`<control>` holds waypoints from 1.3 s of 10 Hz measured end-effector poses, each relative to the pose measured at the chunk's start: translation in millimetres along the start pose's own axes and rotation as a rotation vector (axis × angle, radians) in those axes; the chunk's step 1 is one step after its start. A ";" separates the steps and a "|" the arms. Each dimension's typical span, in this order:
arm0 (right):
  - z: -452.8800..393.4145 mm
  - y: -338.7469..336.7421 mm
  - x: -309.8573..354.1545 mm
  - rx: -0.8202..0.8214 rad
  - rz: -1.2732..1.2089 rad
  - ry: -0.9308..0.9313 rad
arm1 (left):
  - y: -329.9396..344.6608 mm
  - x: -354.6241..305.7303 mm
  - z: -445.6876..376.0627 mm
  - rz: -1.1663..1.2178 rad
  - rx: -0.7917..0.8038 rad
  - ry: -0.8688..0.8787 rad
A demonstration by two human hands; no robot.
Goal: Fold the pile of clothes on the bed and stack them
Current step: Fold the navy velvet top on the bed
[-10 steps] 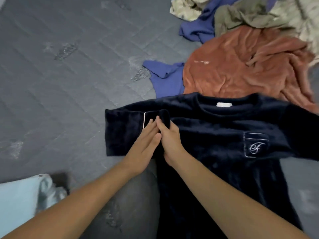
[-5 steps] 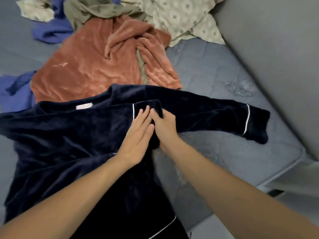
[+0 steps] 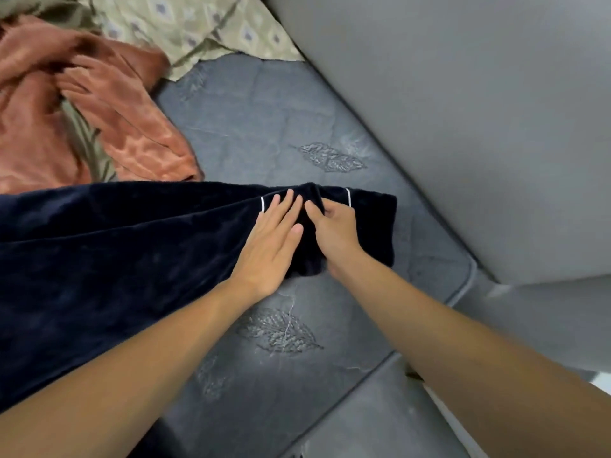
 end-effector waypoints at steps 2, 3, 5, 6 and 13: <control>-19.6 -68.5 4.1 -0.126 0.019 -0.024 | 11.2 -64.3 -25.4 0.000 0.027 0.078; -24.3 -93.3 6.0 -0.217 0.005 -0.050 | -1.5 -91.4 -27.5 0.032 0.018 0.101; -32.3 -115.4 -4.2 -0.322 0.361 -0.140 | -39.6 -118.0 -9.4 0.022 0.073 0.133; -38.1 -109.1 -5.2 -0.355 0.553 -0.180 | -52.2 -96.4 6.4 -0.070 0.099 0.154; -19.8 16.0 5.8 0.226 1.195 -0.717 | -186.0 179.7 140.7 -0.623 0.179 -0.175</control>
Point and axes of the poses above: each hand's wrist, its own z-axis away from the middle knuckle, its own y-axis out of the palm, x = y × z, the point moved 5 cm from there along -z, towards the middle knuckle, and after that the axes turned 15 degrees about -z, right-handed, at the moved point
